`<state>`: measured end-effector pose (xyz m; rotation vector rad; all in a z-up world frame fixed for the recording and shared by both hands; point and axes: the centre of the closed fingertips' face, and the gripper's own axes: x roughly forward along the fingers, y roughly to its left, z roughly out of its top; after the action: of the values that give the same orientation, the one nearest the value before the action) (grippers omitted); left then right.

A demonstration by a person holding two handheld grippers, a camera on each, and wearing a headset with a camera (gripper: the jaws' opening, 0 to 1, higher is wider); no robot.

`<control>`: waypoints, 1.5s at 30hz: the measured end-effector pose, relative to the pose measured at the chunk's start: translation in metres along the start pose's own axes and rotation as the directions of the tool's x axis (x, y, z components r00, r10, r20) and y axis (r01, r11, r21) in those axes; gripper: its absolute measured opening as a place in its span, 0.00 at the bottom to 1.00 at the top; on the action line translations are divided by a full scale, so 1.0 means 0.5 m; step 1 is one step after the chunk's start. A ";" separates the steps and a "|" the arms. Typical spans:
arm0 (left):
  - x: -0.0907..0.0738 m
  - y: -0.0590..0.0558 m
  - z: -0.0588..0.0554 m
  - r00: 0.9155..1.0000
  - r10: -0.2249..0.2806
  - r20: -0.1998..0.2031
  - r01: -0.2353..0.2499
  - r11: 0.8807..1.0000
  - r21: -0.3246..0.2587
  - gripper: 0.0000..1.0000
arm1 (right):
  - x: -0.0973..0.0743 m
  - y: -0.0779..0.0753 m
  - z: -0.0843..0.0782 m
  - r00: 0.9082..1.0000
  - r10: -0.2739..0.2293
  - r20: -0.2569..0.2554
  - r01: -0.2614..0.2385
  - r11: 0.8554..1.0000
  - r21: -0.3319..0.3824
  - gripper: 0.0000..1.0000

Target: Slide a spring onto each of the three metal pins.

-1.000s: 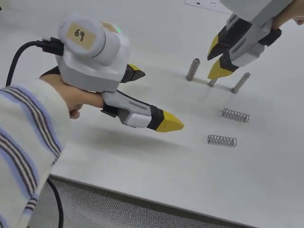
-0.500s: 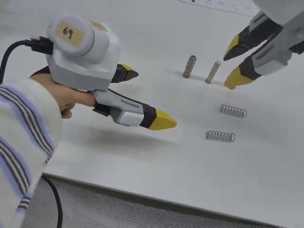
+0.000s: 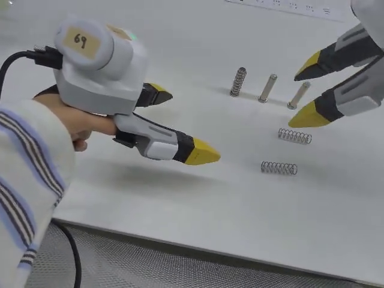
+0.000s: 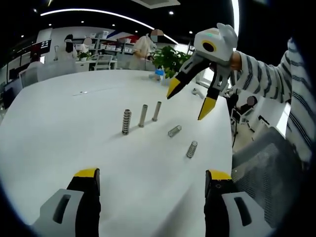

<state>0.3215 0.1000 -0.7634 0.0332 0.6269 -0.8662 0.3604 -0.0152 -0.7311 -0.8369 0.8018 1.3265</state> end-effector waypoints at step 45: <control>-0.017 -0.005 -0.003 1.000 0.020 -0.025 -0.020 1.000 -0.013 0.83 | -0.076 0.040 -0.093 0.833 -0.391 0.391 0.140 0.833 0.535 0.99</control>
<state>0.3149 0.1050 -0.7596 0.0379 0.6542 -0.8432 0.3367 -0.0733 -0.7218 -0.1771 0.5419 0.9453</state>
